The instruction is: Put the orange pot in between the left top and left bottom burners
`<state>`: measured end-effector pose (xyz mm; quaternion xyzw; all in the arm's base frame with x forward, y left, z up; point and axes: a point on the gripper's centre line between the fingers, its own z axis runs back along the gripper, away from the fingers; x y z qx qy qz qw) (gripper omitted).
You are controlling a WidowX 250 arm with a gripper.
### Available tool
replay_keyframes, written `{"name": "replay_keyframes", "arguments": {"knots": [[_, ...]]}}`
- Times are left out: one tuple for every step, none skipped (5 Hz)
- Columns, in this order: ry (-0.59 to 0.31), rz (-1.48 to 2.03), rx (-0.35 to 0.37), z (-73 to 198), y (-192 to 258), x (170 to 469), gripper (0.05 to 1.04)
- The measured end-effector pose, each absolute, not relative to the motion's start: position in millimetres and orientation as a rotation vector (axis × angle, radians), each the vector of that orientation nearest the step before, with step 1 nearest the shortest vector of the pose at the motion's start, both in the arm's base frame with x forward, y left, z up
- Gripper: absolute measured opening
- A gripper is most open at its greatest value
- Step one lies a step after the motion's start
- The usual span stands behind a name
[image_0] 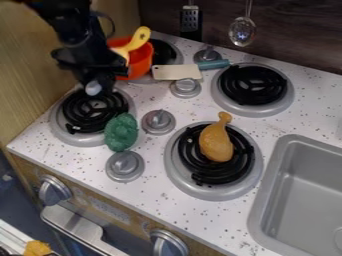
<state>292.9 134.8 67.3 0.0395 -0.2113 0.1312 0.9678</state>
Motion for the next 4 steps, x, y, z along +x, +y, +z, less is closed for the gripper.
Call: {"name": "replay_keyframes", "arguments": {"knots": [[-0.386, 0.255, 0.054, 54.9, 134.0, 291.5, 0.379], [-0.414, 0.260, 0.052, 54.2, 134.8, 295.7, 0.379], [-0.414, 0.251, 0.059, 53.6, 136.0, 295.4, 0.379], [-0.406, 0.254, 0.063, 51.7, 138.5, 291.2, 0.379]]}}
